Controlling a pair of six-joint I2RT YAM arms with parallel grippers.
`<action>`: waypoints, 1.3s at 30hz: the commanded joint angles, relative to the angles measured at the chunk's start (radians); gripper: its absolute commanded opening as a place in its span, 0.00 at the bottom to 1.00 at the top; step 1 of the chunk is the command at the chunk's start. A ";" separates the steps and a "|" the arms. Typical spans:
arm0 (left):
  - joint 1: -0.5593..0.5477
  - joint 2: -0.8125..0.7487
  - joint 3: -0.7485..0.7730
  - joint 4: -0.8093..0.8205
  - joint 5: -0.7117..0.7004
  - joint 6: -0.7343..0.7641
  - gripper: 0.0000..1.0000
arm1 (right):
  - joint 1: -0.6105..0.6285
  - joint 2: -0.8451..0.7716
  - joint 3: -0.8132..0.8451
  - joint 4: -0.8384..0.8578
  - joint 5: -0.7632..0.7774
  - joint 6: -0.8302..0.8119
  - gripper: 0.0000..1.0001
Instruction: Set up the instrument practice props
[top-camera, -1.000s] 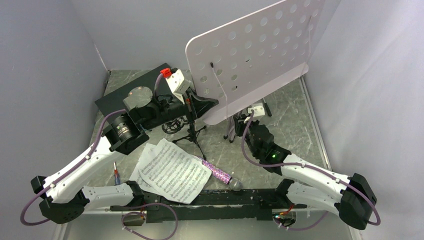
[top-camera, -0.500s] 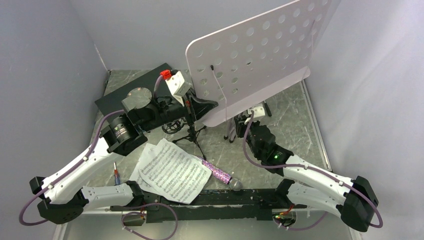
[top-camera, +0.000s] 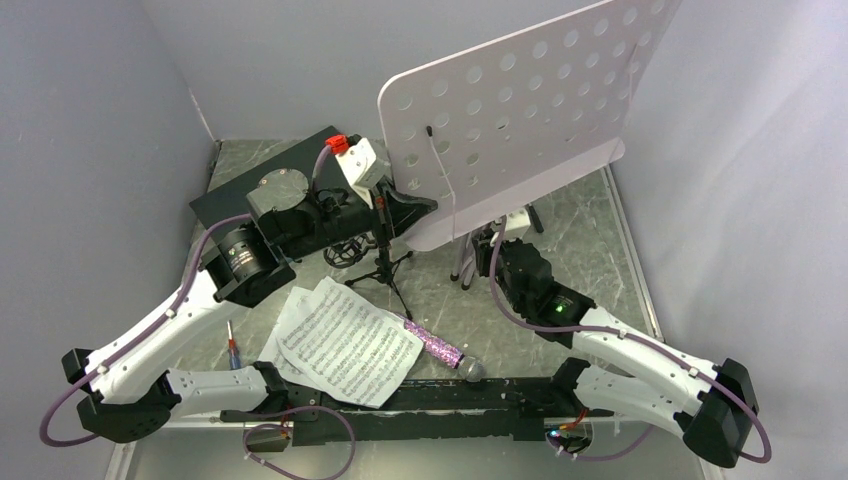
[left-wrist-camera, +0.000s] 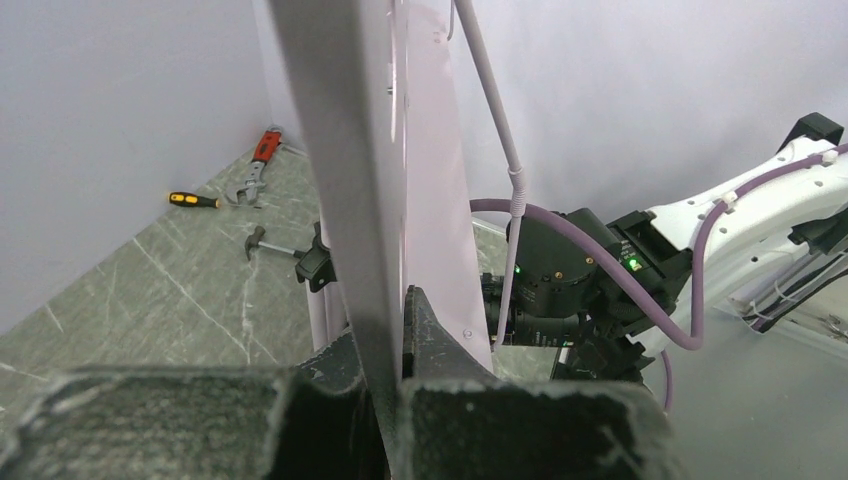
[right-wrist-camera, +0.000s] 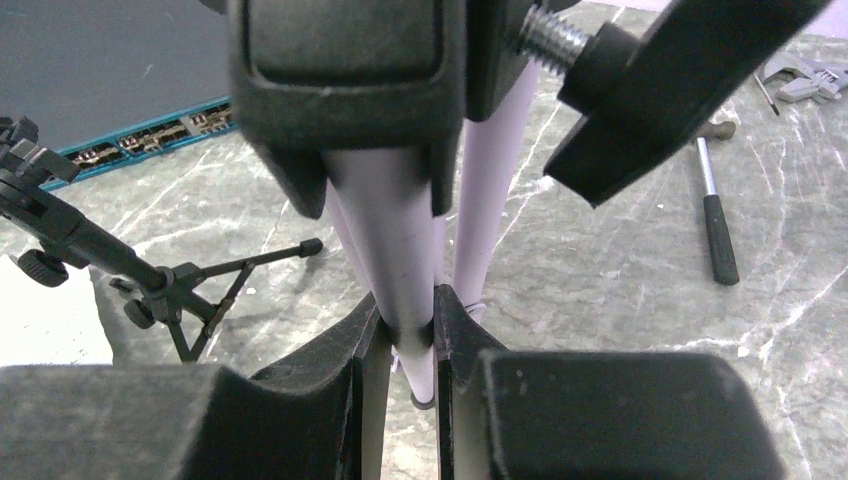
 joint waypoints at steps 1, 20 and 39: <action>0.011 0.000 0.013 -0.078 -0.118 -0.029 0.03 | 0.002 -0.011 0.065 -0.048 0.012 0.017 0.00; 0.011 -0.032 0.007 -0.014 -0.090 -0.041 0.03 | 0.002 -0.015 0.060 -0.080 -0.086 -0.008 0.00; 0.010 0.000 0.004 -0.050 -0.101 -0.034 0.03 | 0.002 -0.065 0.001 -0.136 -0.078 0.016 0.00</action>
